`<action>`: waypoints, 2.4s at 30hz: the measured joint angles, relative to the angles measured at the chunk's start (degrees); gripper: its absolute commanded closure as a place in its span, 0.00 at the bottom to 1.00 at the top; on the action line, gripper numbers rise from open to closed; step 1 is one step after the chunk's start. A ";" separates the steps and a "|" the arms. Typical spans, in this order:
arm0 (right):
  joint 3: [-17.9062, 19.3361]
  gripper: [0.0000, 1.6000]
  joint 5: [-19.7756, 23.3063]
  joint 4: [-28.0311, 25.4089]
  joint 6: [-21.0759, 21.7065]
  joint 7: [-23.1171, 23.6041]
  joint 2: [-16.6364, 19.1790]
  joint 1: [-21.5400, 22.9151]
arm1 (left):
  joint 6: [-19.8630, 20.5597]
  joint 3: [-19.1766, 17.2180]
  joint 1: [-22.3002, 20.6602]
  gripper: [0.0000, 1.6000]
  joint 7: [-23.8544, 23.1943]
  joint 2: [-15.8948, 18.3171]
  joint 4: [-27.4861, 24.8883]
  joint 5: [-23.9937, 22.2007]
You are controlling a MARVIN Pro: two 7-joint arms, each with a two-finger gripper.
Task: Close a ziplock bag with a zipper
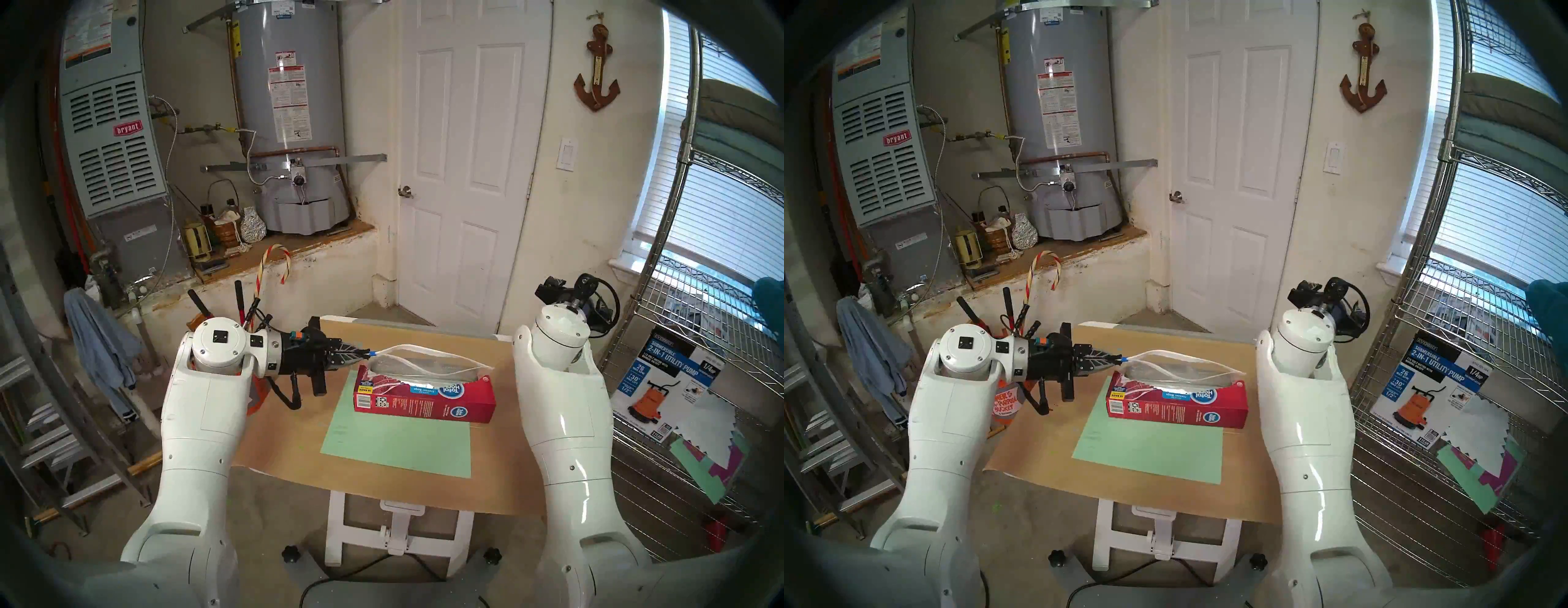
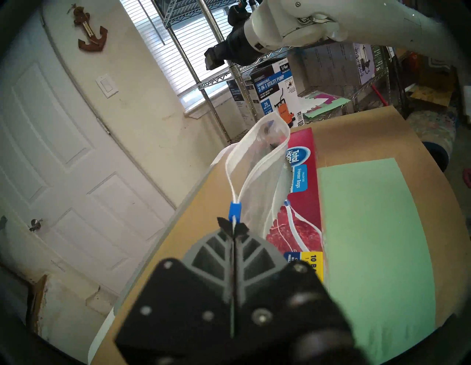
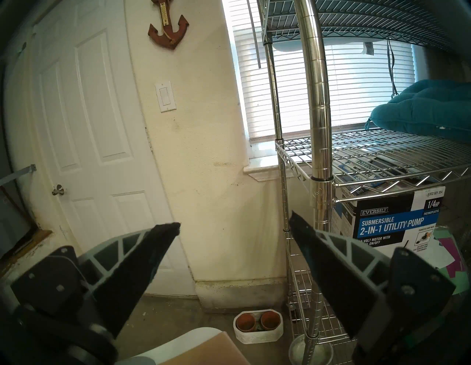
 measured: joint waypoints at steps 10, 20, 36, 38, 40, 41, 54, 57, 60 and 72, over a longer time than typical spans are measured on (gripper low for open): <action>-0.11 0.00 0.11 -0.30 0.45 0.92 0.12 -0.03 | -0.45 -0.54 -0.29 1.00 0.81 -0.21 0.01 0.54; -6.57 0.00 2.34 -4.48 7.00 10.92 2.46 0.17 | -1.39 -0.77 -0.99 1.00 1.88 -0.46 0.95 0.94; -22.40 0.00 4.18 -7.08 21.10 28.09 6.71 2.02 | -3.04 -1.40 -1.14 1.00 2.58 -1.06 1.65 0.79; -23.65 0.00 4.90 -7.07 23.23 30.05 7.73 2.71 | -3.24 -1.55 -1.09 1.00 2.54 -1.07 1.60 0.71; -24.90 0.00 5.58 -7.09 25.49 32.21 9.08 3.53 | -3.46 -1.75 -1.03 1.00 2.47 -1.08 1.54 0.60; -25.85 0.00 5.97 -7.29 27.21 34.19 10.43 4.20 | -3.65 -1.97 -0.95 1.00 2.41 -1.08 1.46 0.50; -32.30 0.00 6.34 -11.85 32.07 45.91 18.52 6.18 | -5.01 -3.09 -0.71 1.00 1.44 -1.32 1.60 -0.44; -33.13 0.00 6.15 -12.69 32.46 47.27 19.55 6.27 | -5.21 -3.26 -0.72 1.00 1.26 -1.47 1.64 -0.54; -34.30 0.00 5.83 -13.41 30.92 49.85 21.19 6.20 | -5.43 -3.47 -0.80 1.00 0.99 -1.62 1.82 -0.67; -33.56 0.00 7.41 -12.43 20.77 62.07 25.68 6.86 | -5.58 -4.12 -1.12 1.00 0.30 -2.11 2.15 -0.87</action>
